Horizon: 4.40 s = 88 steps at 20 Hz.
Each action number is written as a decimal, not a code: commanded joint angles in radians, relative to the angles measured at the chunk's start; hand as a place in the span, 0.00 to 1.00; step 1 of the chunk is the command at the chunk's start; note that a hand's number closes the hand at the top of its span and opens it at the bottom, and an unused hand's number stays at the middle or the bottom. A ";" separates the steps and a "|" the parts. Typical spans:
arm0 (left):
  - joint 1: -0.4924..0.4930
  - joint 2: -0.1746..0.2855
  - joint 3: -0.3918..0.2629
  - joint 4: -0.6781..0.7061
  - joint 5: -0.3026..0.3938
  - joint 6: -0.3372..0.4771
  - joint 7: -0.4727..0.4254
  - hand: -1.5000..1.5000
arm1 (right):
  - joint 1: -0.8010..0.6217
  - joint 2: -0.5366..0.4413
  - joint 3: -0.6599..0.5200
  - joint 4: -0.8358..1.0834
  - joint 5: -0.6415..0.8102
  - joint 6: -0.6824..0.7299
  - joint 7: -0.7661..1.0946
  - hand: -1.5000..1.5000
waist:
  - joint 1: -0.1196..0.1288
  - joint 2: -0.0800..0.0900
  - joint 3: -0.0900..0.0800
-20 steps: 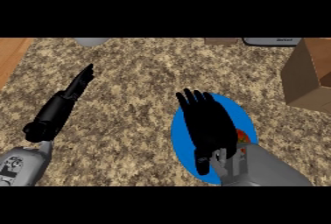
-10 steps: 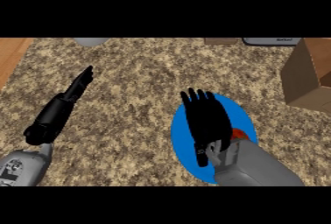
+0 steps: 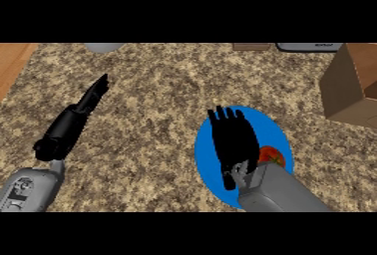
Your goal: Pick the bell pepper from the plate and place it in the cardboard box
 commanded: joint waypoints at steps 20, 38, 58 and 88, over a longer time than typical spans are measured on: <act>0.019 -0.056 0.116 -0.055 -0.056 -0.123 0.032 0.50 | 0.073 0.081 -0.114 0.220 0.255 -0.037 -0.251 1.00 | 0.004 0.001 0.000; 0.047 -0.079 0.120 -0.074 -0.082 -0.104 0.034 0.50 | 0.318 -0.394 0.064 -0.178 0.097 -0.319 -1.260 1.00 | -0.029 -0.005 0.003; 0.053 -0.084 0.133 -0.089 -0.082 -0.128 0.035 0.50 | 0.426 -0.651 -0.752 -0.336 -0.624 -0.361 -1.236 1.00 | 0.002 0.001 -0.001; -0.023 -0.134 0.105 -0.051 -0.113 -0.161 0.027 0.50 | -0.250 -0.822 -0.431 0.991 -0.059 -0.099 -1.749 0.00 | 0.072 0.023 0.003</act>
